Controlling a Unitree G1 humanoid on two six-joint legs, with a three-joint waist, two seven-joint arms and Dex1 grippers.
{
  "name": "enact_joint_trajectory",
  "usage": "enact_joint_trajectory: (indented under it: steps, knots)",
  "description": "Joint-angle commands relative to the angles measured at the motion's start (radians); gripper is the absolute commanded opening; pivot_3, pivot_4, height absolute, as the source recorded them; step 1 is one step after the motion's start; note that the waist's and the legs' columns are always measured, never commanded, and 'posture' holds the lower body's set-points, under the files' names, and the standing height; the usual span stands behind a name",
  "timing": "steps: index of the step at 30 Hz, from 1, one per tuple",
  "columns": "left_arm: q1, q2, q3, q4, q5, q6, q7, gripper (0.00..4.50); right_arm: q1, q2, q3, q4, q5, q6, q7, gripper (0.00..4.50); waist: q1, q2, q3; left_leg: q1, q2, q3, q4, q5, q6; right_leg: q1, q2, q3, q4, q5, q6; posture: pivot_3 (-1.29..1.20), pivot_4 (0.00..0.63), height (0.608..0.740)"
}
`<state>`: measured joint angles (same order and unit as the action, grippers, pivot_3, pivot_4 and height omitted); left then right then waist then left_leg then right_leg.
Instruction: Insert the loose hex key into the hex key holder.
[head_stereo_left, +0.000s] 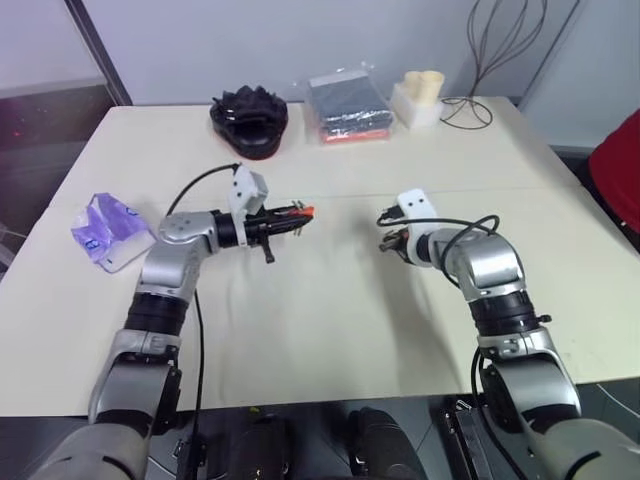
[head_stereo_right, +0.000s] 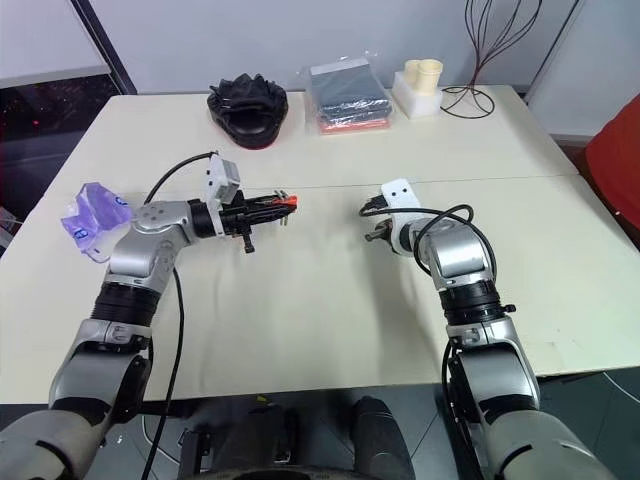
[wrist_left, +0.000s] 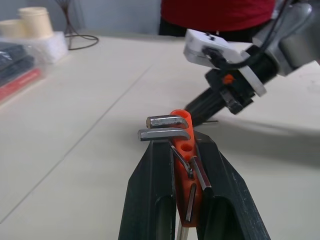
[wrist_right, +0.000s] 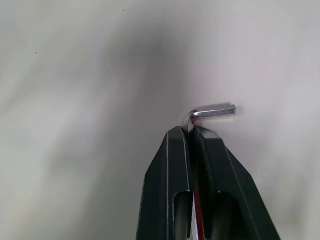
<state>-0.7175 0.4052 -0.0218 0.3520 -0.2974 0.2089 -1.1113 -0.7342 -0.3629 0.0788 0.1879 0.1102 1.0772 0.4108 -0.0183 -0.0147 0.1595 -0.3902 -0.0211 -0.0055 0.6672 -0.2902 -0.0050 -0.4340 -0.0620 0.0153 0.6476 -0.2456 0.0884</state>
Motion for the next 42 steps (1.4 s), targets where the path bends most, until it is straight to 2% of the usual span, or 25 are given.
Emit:
enact_joint_trajectory:
  steps: [1,4,9,12,14,18,22,27,42]
  knots:
    - [-0.019,0.005,0.022,-0.015,-0.022,-0.014,0.002,0.00,0.029,0.029,0.026,0.026,0.006,0.025,0.000,0.04,0.000,0.000,0.000,0.000,0.000,0.000,0.000,0.000,0.000,0.000,0.000,0.000,0.000,0.000,0.000,0.00,0.150,0.740]
    - [-0.026,0.007,0.017,-0.003,-0.019,-0.018,-0.006,0.00,-0.011,0.044,-0.011,0.035,0.018,-0.035,-0.002,0.04,-0.004,0.000,0.000,0.000,0.000,0.000,0.000,0.000,0.000,0.000,0.000,0.000,0.000,0.000,0.000,0.00,0.150,0.740]
    - [-0.067,0.022,-0.005,0.027,-0.037,0.036,-0.093,0.00,-0.144,0.068,-0.141,0.038,0.080,-0.319,0.017,0.04,-0.007,0.001,0.001,-0.001,0.000,0.001,0.000,0.000,0.000,-0.002,0.002,0.000,0.001,0.000,0.000,0.00,0.150,0.740]
    - [-0.095,0.034,-0.025,0.053,-0.041,0.075,-0.166,0.00,-0.194,0.100,-0.247,-0.021,0.247,-0.355,0.116,0.04,-0.003,0.001,0.001,-0.003,0.000,0.001,0.000,0.000,0.000,-0.004,0.002,0.000,0.001,0.000,0.000,0.00,0.150,0.740]
    - [-0.145,0.018,-0.018,0.109,-0.039,0.072,-0.166,0.00,-0.227,0.126,-0.332,-0.043,0.348,-0.372,0.130,0.04,0.001,0.001,0.001,-0.003,0.000,0.000,-0.002,0.000,0.000,-0.003,0.002,-0.001,0.000,0.000,0.000,0.00,0.150,0.740]
    - [-0.281,-0.022,0.034,0.239,-0.072,0.083,-0.151,0.00,-0.264,0.164,-0.416,-0.042,0.444,-0.432,0.100,0.04,0.009,0.001,0.001,-0.003,-0.001,-0.001,0.000,0.000,0.001,0.000,0.000,-0.003,0.000,0.000,0.000,0.00,0.150,0.740]
    - [-0.402,-0.054,0.084,0.344,-0.108,0.094,-0.145,0.00,-0.292,0.248,-0.484,-0.052,0.578,-0.439,0.039,0.04,0.001,0.001,0.001,-0.003,-0.002,-0.001,0.000,-0.001,0.002,-0.001,-0.001,-0.003,0.000,0.000,0.001,0.00,0.150,0.740]
    - [-0.482,-0.080,0.119,0.401,-0.138,0.113,-0.154,0.00,-0.280,0.303,-0.450,-0.070,0.603,-0.484,0.021,0.04,-0.011,0.001,0.001,-0.003,-0.001,0.000,-0.002,-0.001,0.002,-0.003,0.000,-0.002,0.001,0.000,0.001,0.00,0.150,0.740]
    - [-0.483,-0.103,0.126,0.413,-0.131,0.063,-0.133,0.00,-0.244,0.339,-0.374,-0.096,0.643,-0.503,-0.003,0.04,-0.023,0.001,0.001,-0.003,-0.001,0.000,-0.002,-0.001,0.002,-0.003,-0.001,-0.001,0.001,0.000,0.001,0.00,0.150,0.740]
